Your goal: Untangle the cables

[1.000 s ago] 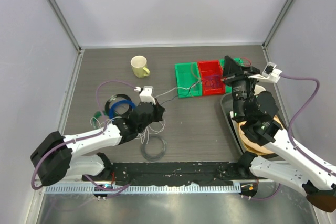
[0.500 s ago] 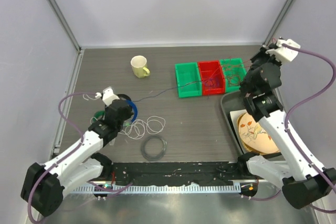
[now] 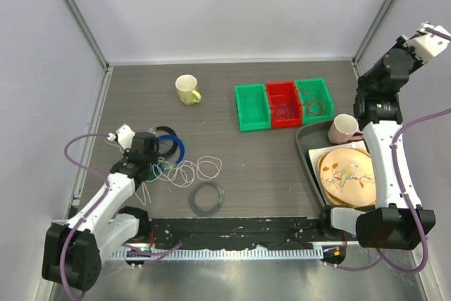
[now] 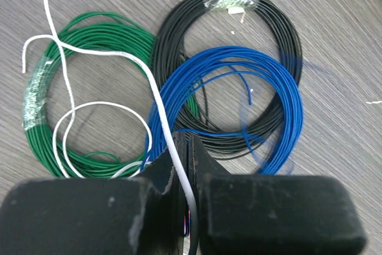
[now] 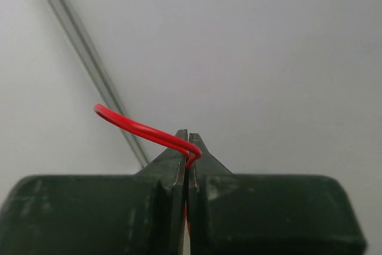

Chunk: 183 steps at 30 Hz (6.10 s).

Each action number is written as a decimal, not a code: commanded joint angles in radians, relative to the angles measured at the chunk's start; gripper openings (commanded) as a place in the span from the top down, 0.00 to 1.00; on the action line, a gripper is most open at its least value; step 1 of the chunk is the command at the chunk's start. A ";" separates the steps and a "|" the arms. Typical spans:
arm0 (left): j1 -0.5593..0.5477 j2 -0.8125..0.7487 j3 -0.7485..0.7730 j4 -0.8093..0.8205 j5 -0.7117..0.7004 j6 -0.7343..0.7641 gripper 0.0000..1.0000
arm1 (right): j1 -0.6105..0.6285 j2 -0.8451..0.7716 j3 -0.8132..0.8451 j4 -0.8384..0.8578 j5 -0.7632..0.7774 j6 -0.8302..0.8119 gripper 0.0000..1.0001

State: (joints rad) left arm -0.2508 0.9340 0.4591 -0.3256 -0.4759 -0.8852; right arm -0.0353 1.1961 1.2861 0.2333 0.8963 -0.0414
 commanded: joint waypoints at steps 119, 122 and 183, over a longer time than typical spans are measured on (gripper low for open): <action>0.047 -0.156 -0.125 0.300 0.401 0.134 1.00 | 0.149 0.665 -0.156 -0.041 -0.200 0.774 0.89; 0.047 -0.166 -0.123 0.293 0.398 0.134 1.00 | 0.149 0.680 -0.145 -0.089 -0.209 0.801 0.84; -0.358 0.153 0.421 0.457 0.936 0.126 1.00 | 0.689 -0.199 -0.827 0.428 -1.349 0.296 0.11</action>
State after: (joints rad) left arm -0.5640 1.0458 0.8467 0.0776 0.3687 -0.7845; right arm 0.6407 1.0782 0.4595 0.5873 -0.5289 0.3313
